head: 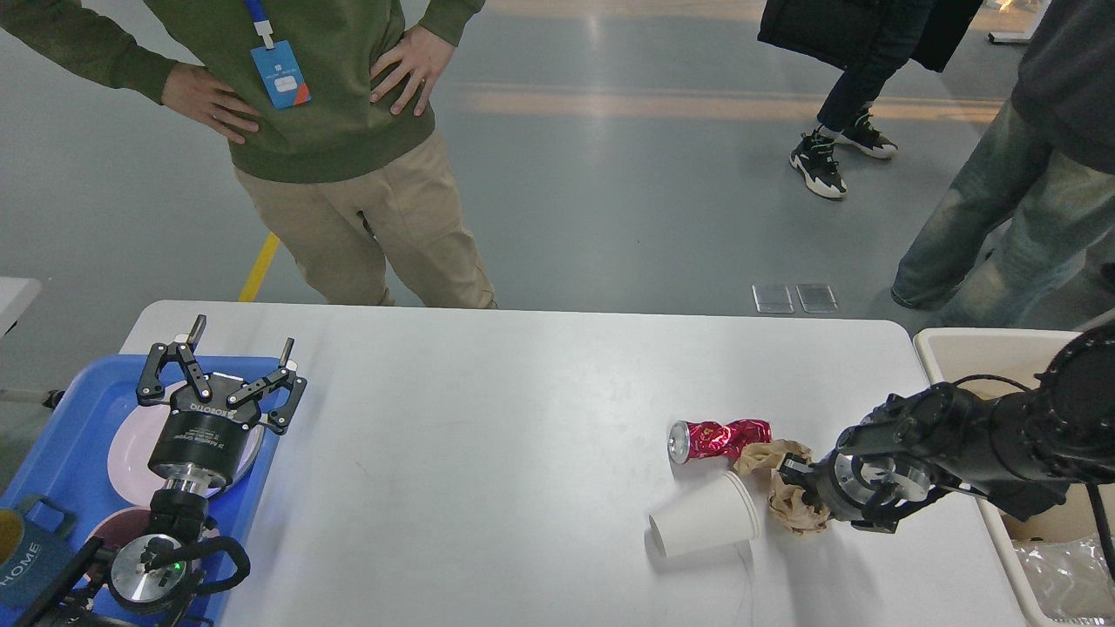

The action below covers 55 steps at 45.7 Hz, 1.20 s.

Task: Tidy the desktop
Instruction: 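Carry the crumpled paper to the beige bin and release it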

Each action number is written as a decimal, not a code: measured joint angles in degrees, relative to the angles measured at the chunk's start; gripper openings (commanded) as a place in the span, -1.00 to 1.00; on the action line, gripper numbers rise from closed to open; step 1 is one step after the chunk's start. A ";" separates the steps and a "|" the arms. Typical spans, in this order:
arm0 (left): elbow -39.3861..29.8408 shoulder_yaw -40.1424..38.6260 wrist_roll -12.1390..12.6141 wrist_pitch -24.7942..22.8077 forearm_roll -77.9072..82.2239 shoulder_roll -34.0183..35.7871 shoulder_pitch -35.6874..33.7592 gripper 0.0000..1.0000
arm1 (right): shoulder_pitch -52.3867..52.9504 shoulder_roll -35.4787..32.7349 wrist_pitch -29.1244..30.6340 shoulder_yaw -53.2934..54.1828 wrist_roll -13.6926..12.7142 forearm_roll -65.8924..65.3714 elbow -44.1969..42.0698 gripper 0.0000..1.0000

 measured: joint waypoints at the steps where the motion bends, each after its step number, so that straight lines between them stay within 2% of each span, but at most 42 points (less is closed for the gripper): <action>1: 0.00 0.00 0.00 0.00 0.00 0.00 0.00 0.94 | 0.13 -0.04 0.07 0.00 -0.42 0.05 0.20 -1.00; 5: 0.00 0.01 0.00 0.00 0.00 0.01 0.00 0.94 | 0.44 -0.20 0.18 -0.02 -1.88 0.16 0.71 -1.00; 12: 0.00 0.02 0.00 0.00 0.00 0.01 0.00 0.94 | 1.94 -1.97 1.31 -0.07 -2.47 0.69 2.10 -1.00; 19: 0.00 0.00 0.00 0.00 0.00 0.01 0.00 0.94 | 8.73 -6.75 7.17 -0.85 -2.85 0.94 7.14 -1.00; 27: -0.03 -0.03 0.00 0.00 0.00 0.03 0.00 0.94 | 23.53 -12.65 18.14 -4.86 -3.06 0.95 15.47 -1.00; 41: -0.11 -0.04 0.00 0.00 0.00 0.04 0.00 0.94 | 59.56 -13.82 28.96 -20.11 -2.91 1.37 35.46 -1.00; 48: -0.05 -0.03 0.00 0.00 0.00 0.03 0.00 0.94 | 67.89 -13.79 31.78 -22.03 -2.94 1.65 41.67 -1.00; 55: 0.00 -0.03 0.00 0.00 0.00 0.01 0.00 0.94 | 69.33 -14.43 31.46 -23.13 -2.94 1.71 42.89 -1.00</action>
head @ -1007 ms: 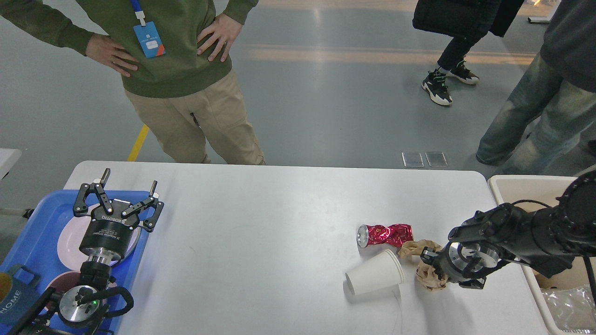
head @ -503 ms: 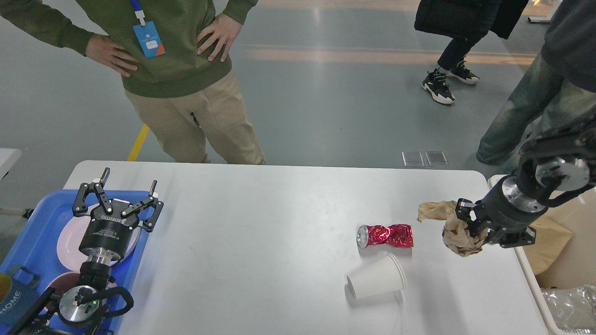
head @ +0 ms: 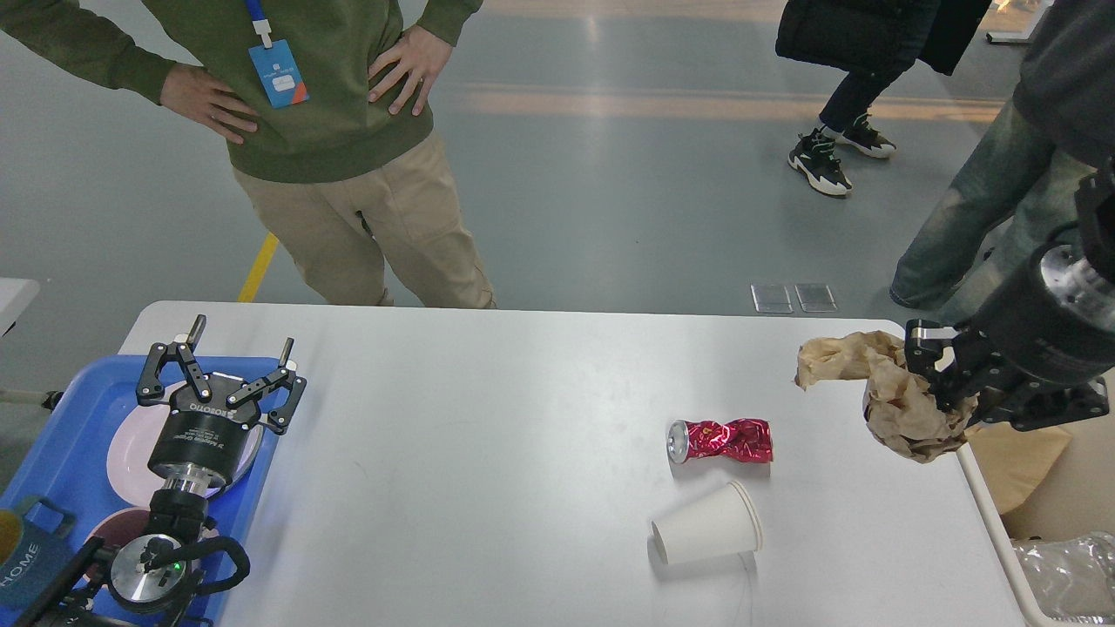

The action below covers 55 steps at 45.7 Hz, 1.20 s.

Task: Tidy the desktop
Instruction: 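Carry the crumpled paper to the beige bin and release it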

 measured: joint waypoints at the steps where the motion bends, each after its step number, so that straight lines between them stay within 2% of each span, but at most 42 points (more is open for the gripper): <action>1: 0.00 0.00 0.00 0.00 0.00 0.00 0.00 0.94 | 0.00 -0.26 -0.11 -0.38 0.00 0.00 -0.10 -1.00; 11: 0.00 0.06 0.00 0.00 0.00 0.01 0.00 0.94 | -1.76 -5.97 -4.31 -8.36 -0.02 -0.47 -5.40 -1.00; 21: 0.00 0.09 0.00 0.00 0.00 0.03 0.00 0.94 | -14.58 -17.71 -9.53 -10.43 -0.09 -5.18 -18.80 -1.00; 27: 0.01 0.09 0.00 0.01 0.00 0.03 0.00 0.94 | -28.93 -23.01 -12.95 -4.96 0.07 -7.15 -30.43 -1.00; 33: 0.01 0.09 0.00 0.01 0.00 0.02 0.00 0.94 | -49.89 -24.36 -19.13 8.10 0.15 -7.65 -41.28 -1.00; 38: 0.01 0.09 0.00 0.04 0.00 0.02 0.00 0.94 | -66.86 -22.97 -23.23 19.41 0.13 -7.67 -50.85 -1.00; 45: 0.01 0.09 0.00 0.06 0.00 0.02 0.00 0.94 | -87.63 -14.66 -27.55 32.50 0.07 -7.46 -67.90 -1.00; 55: 0.01 0.09 0.00 0.08 0.00 0.02 0.00 0.94 | -104.76 1.12 -30.43 37.35 0.08 -6.64 -91.27 -1.00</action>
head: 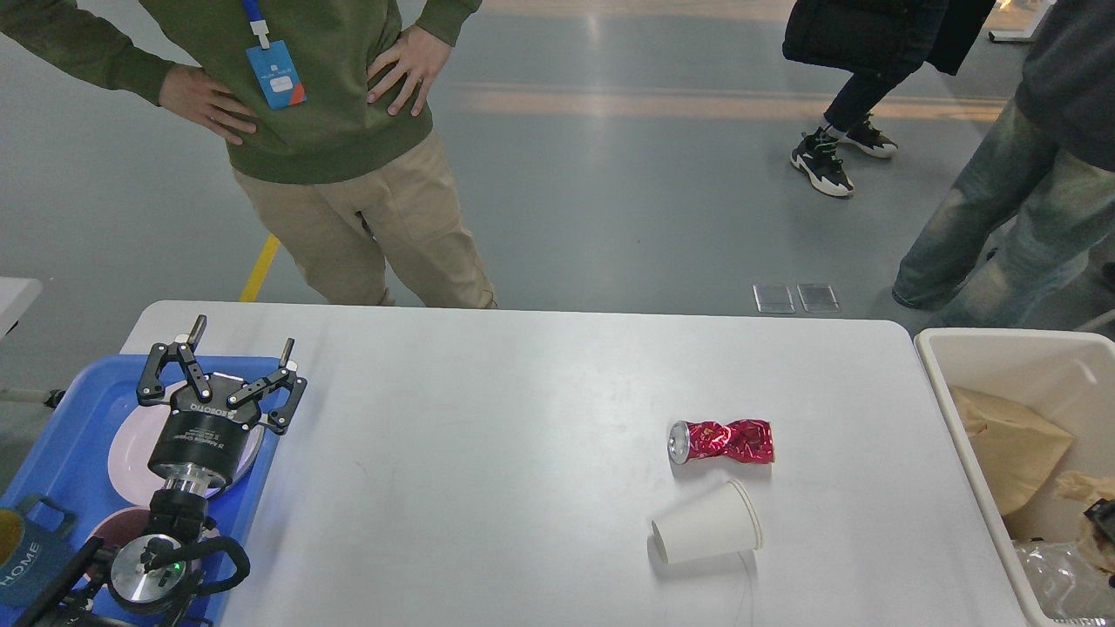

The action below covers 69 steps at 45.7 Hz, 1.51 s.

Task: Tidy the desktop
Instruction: 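Carry the crumpled paper to the beige bin and release it, then move the right gripper over the remaining white paper cup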

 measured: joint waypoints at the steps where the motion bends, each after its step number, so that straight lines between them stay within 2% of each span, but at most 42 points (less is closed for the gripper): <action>1: 0.00 0.00 0.00 0.00 0.00 0.00 0.00 0.94 | -1.07 1.16 -0.60 0.15 0.00 0.02 -1.51 -1.00; 10: 0.00 0.00 0.00 0.00 0.00 0.00 0.00 0.94 | -5.53 6.18 -5.37 0.72 0.00 0.06 -6.47 -1.00; 23: 0.00 -0.01 -0.01 0.00 0.00 0.00 0.00 0.94 | -6.12 8.79 -6.39 1.04 -0.15 0.08 -6.77 -1.00; 24: 0.00 -0.01 -0.01 0.00 0.00 0.00 0.00 0.94 | -6.14 8.93 -6.39 1.05 -0.17 0.08 -6.77 -0.72; 26: 0.00 -0.01 -0.01 0.00 0.00 0.00 0.00 0.94 | -6.19 9.15 -6.41 1.07 -0.18 0.08 -6.77 -0.02; 28: 0.00 -0.01 -0.04 0.00 0.00 0.00 0.00 0.94 | -6.31 9.30 -6.56 1.07 -0.18 0.08 -6.77 0.53; 30: 0.00 -0.01 -0.07 0.00 0.00 0.00 0.00 0.94 | -6.44 9.33 -6.93 1.02 -0.14 0.09 -6.74 0.96; 31: 0.00 -0.01 -0.07 0.00 0.00 0.00 0.00 0.94 | -6.49 9.33 -7.23 1.00 -0.10 0.09 -6.71 1.00; 37: 0.00 -0.01 -0.06 0.00 0.00 0.00 0.00 0.94 | -6.60 9.30 -8.92 0.85 0.15 0.08 -6.29 1.00; 53: 0.00 -0.02 0.00 -0.01 0.00 0.00 0.00 0.94 | -3.51 6.37 -8.61 0.81 0.27 -0.10 -3.54 1.00; 62: 0.00 -0.07 0.00 -0.06 0.00 0.00 0.00 0.94 | 6.80 -0.56 -2.42 -0.81 0.25 -1.65 10.03 1.00; 69: 0.00 -0.06 0.00 -0.06 0.00 0.00 -0.02 0.94 | 21.43 -5.27 2.64 -7.17 -0.46 -4.77 24.32 1.00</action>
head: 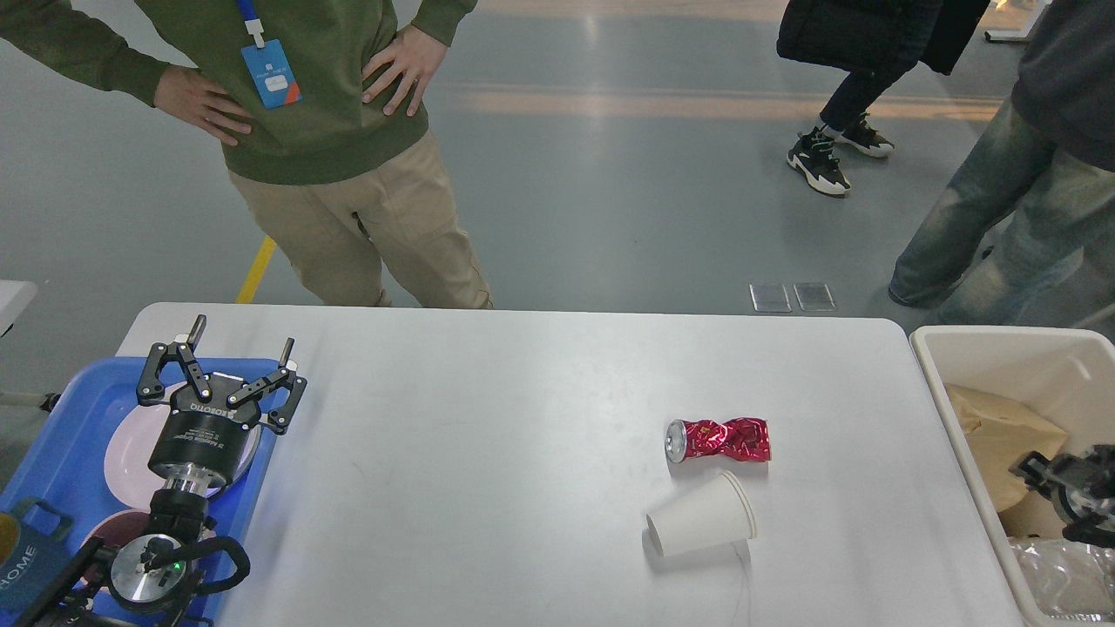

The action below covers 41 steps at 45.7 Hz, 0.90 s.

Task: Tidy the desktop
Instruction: 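Move the right gripper over the remaining white paper cup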

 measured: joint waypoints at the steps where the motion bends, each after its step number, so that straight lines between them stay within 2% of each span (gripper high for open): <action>1: 0.00 0.00 0.00 0.00 0.00 0.00 0.00 0.94 | 2.36 -0.57 0.60 -1.47 -0.09 -0.23 2.36 1.00; 11: 0.00 0.02 0.00 0.00 0.00 0.00 0.00 0.94 | 30.11 -0.95 8.68 -18.42 -0.34 -0.59 25.62 1.00; 14: 0.00 0.05 0.00 0.00 0.00 0.00 0.00 0.94 | 37.89 0.58 13.26 -20.67 -0.34 -0.40 30.65 1.00; 16: 0.00 0.05 0.00 0.00 0.00 0.00 0.00 0.94 | 45.05 2.28 19.17 -21.60 -0.34 -0.30 34.58 1.00; 20: 0.00 0.06 0.00 0.00 0.00 0.00 0.00 0.94 | 53.67 4.37 27.19 -21.92 -0.35 -0.16 38.41 1.00; 26: 0.00 0.07 0.00 0.00 0.00 0.00 0.00 0.94 | 65.97 5.95 35.70 -21.32 -0.36 0.29 45.03 1.00; 33: 0.00 0.07 -0.01 0.06 0.00 0.00 0.01 0.94 | 75.91 8.27 37.34 -21.00 -0.31 3.69 54.50 1.00; 41: 0.00 0.07 -0.10 0.07 0.00 0.00 0.01 0.94 | 87.10 10.61 34.83 -20.26 -0.09 7.09 64.69 1.00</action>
